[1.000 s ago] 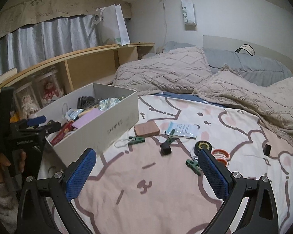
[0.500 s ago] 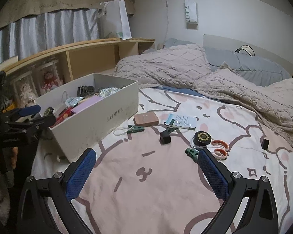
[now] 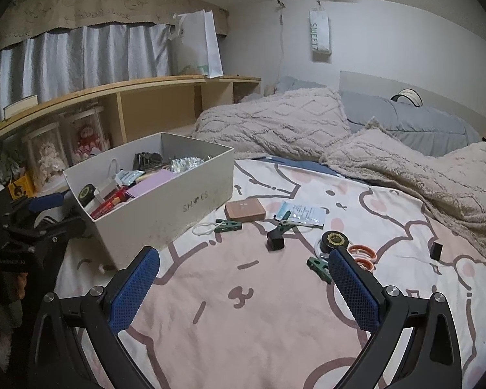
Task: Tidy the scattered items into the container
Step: 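Withdraw both open tools from the box back toward the bed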
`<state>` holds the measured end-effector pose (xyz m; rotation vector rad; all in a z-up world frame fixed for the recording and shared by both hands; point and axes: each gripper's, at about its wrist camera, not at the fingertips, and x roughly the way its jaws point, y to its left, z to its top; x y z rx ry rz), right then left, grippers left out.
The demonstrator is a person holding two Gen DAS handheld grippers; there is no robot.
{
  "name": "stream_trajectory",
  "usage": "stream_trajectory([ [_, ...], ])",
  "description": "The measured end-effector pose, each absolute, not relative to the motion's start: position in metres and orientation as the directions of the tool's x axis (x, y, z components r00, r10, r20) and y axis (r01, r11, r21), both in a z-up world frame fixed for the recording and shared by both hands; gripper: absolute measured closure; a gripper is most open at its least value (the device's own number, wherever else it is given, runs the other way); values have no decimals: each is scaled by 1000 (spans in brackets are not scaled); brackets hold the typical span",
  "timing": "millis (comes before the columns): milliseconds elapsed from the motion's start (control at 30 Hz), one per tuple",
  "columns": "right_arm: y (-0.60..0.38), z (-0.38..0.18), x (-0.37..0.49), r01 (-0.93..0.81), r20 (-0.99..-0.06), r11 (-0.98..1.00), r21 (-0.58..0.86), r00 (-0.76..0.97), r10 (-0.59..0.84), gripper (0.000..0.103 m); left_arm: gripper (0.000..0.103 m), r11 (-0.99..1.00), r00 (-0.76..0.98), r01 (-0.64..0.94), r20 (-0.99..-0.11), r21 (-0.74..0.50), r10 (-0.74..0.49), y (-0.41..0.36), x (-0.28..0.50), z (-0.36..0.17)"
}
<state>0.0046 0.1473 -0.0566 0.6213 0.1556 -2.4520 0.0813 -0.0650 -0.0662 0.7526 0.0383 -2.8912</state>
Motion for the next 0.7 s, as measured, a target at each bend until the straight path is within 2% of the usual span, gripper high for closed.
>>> stream_trajectory([
  [700, 151, -61, 1, 567, -473, -823, 45, -713, -517, 0, 0, -986, -875, 167, -456, 25, -160, -63, 85, -63],
])
